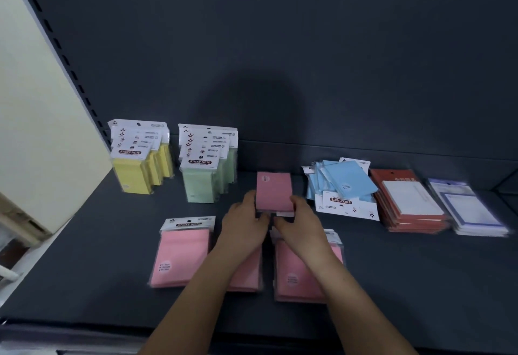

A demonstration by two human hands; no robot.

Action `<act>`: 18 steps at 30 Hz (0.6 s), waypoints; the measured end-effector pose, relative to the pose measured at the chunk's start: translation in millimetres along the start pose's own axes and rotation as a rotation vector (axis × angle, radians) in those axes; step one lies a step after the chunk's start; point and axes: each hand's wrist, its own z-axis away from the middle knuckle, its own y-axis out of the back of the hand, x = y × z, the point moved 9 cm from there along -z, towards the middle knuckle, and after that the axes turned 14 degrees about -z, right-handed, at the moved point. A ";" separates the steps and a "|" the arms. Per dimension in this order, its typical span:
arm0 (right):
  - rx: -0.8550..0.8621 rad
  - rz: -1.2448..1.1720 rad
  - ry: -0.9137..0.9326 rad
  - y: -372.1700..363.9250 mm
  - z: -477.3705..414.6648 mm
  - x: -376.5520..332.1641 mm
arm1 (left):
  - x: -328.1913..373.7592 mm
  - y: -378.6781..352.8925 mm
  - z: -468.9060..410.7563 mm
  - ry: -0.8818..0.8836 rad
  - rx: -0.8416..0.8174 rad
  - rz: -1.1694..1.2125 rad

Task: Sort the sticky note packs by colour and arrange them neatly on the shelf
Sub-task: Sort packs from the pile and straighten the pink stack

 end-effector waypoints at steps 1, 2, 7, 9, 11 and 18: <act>-0.001 -0.094 -0.036 0.8 -3.3 4.0 | -0.3 -5.4 -5.8 0.029 -0.047 0.035; 0.012 -0.202 -0.072 2.0 -5.5 8.4 | -1.4 -8.3 -10.6 0.068 -0.073 0.081; 0.190 -0.584 -0.098 18.5 -5.3 14.3 | -11.4 1.5 -25.9 0.232 0.050 0.429; 0.245 -0.522 0.017 26.5 -2.5 2.3 | -17.5 2.4 -26.5 0.284 0.084 0.627; 0.270 -0.470 0.096 29.0 -0.5 -5.9 | -22.0 -0.7 -25.3 0.354 0.068 0.831; 0.237 -1.298 -0.146 13.1 12.2 0.3 | 13.4 16.0 -7.8 0.207 0.052 1.144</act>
